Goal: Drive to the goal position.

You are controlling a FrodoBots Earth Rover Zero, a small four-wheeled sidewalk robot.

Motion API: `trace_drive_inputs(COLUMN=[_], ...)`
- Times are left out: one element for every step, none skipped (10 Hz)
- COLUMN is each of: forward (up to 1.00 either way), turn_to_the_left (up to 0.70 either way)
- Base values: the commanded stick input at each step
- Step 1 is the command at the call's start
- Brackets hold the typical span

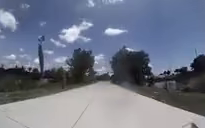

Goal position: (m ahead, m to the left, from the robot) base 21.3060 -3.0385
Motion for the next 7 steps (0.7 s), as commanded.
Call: trace_drive_inputs(forward=[0.85,0.85,0.85,0.85,0.85,0.85,0.85], turn_to_the_left=[0.0,0.0,0.0,0.0,0.0,0.0,0.0])
